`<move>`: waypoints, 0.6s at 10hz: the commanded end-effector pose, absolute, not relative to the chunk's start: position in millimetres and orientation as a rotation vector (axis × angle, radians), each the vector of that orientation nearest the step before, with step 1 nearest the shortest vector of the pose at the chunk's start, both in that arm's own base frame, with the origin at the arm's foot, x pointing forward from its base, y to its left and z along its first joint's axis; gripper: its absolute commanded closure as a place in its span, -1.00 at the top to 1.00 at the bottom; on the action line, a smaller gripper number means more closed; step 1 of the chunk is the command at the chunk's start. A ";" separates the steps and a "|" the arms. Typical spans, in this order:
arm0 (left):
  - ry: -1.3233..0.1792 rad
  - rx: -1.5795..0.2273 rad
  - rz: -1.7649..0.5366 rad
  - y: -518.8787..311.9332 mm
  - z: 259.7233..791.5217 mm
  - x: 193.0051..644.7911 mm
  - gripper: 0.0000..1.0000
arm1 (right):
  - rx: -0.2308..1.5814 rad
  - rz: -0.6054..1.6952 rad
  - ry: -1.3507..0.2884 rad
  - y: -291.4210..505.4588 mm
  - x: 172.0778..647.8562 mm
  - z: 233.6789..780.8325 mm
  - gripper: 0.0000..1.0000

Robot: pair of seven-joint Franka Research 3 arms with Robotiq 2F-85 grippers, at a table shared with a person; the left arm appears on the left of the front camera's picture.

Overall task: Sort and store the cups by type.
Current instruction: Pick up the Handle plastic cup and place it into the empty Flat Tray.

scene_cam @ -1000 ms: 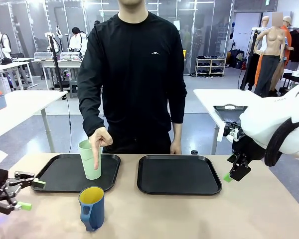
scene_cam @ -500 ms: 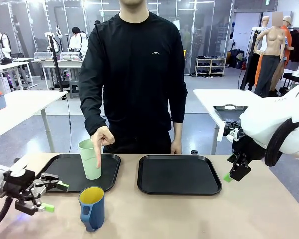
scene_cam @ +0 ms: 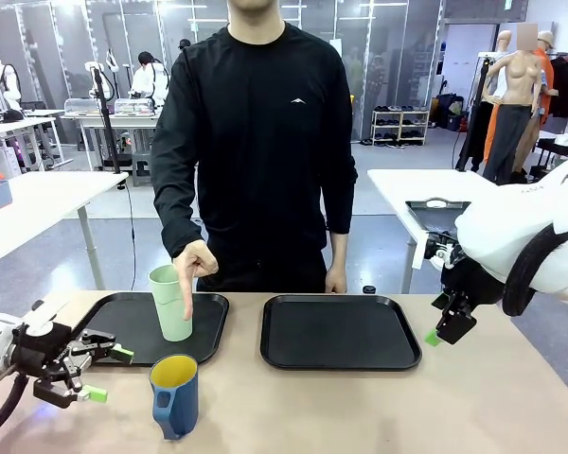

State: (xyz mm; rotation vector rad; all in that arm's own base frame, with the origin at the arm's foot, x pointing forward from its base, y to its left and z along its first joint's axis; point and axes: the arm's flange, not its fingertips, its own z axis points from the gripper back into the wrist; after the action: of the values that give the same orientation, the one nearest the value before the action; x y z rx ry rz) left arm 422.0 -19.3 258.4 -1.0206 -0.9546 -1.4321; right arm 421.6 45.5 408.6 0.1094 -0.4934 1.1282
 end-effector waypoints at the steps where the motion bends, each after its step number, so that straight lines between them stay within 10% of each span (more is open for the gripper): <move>1: -0.959 -1.018 -1.441 -18.7 263.0 417.2 1.00 | 0.102 1.121 -0.498 45.6 422.1 409.1 1.00; 6: -0.960 -1.077 -1.547 -45.5 247.5 451.0 1.00 | 0.102 1.121 -0.498 45.6 422.1 409.1 1.00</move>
State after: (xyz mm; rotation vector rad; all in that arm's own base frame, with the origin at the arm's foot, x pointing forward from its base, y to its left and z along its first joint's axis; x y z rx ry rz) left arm 441.2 -40.2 253.8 -1.0486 -0.9404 -1.4871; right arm 421.6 45.5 408.7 0.1093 -0.4935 1.1282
